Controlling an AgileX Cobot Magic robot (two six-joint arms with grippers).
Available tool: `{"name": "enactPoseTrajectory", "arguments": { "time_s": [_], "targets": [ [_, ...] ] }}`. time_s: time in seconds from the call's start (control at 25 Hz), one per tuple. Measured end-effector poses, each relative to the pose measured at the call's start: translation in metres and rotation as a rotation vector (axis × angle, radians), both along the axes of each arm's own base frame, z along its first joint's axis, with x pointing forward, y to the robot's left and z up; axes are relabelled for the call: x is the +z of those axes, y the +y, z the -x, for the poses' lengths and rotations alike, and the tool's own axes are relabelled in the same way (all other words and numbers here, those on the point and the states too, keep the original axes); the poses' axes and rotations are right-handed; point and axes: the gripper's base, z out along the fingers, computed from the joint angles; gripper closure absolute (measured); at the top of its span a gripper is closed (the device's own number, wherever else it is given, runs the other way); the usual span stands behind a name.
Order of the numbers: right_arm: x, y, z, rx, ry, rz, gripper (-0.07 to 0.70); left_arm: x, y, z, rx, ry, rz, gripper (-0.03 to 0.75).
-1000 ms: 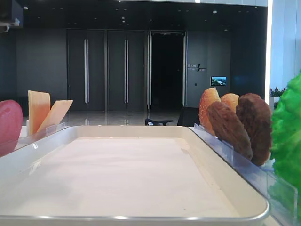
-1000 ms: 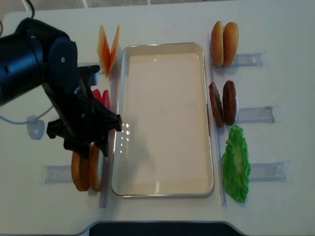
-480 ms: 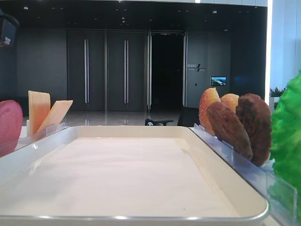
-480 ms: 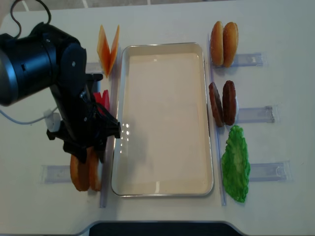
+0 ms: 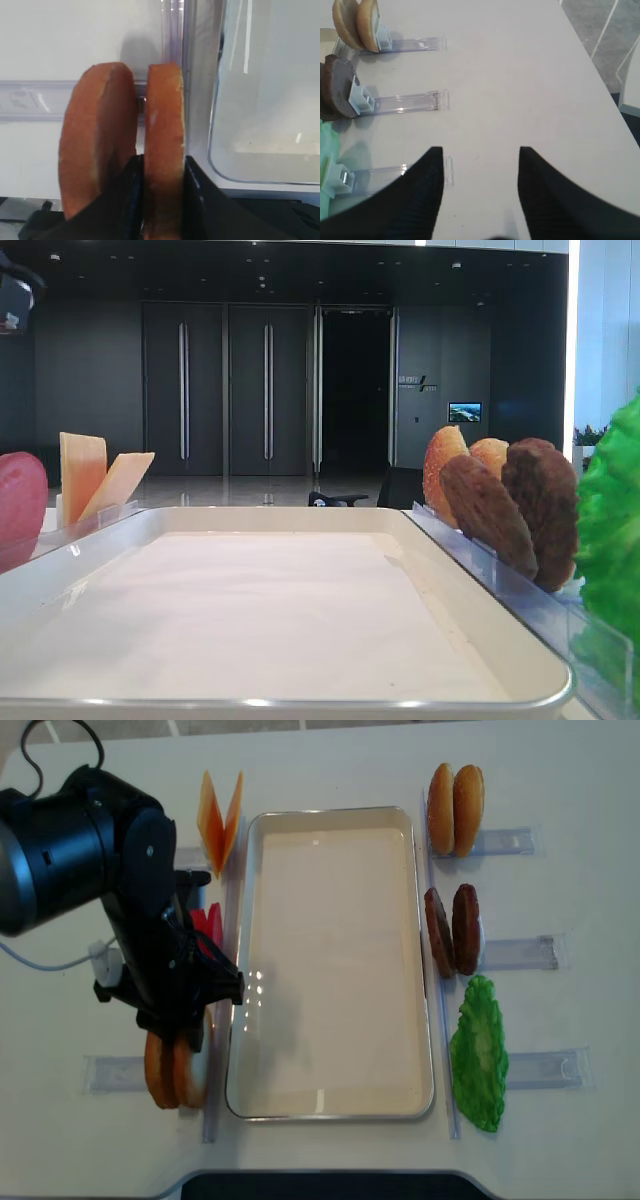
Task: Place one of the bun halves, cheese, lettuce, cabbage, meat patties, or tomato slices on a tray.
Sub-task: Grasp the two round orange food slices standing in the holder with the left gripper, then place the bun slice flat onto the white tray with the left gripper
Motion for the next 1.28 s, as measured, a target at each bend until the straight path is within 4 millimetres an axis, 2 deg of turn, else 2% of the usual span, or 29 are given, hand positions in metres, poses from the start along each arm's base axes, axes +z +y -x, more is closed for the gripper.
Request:
{"name": "enactPoseTrajectory", "arguments": {
  "time_s": [0.24, 0.4, 0.76, 0.96, 1.12, 1.28],
  "targets": [
    [0.000, 0.000, 0.000, -0.002, 0.000, 0.003, 0.273, 0.014, 0.002, 0.004, -0.003, -0.053, 0.030, 0.547],
    [0.000, 0.000, 0.000, -0.001, 0.000, 0.001, 0.273, 0.033, 0.005, 0.012, 0.002, -0.116, 0.078, 0.549],
    [0.000, 0.000, 0.000, -0.001, 0.000, 0.001, 0.273, 0.089, 0.008, 0.037, 0.001, -0.352, 0.334, 0.549],
    [0.000, 0.000, 0.000, -0.001, 0.000, 0.001, 0.273, 0.113, 0.007, 0.047, -0.030, -0.502, 0.493, 0.549],
    [0.000, 0.000, 0.000, 0.000, 0.000, 0.000, 0.273, 0.109, 0.005, 0.051, -0.054, -0.564, 0.620, 0.549],
    [0.000, 0.000, 0.000, 0.000, 0.000, 0.000, 0.273, 0.086, 0.012, 0.050, -0.055, -0.548, 0.678, 0.549]
  ]
}}
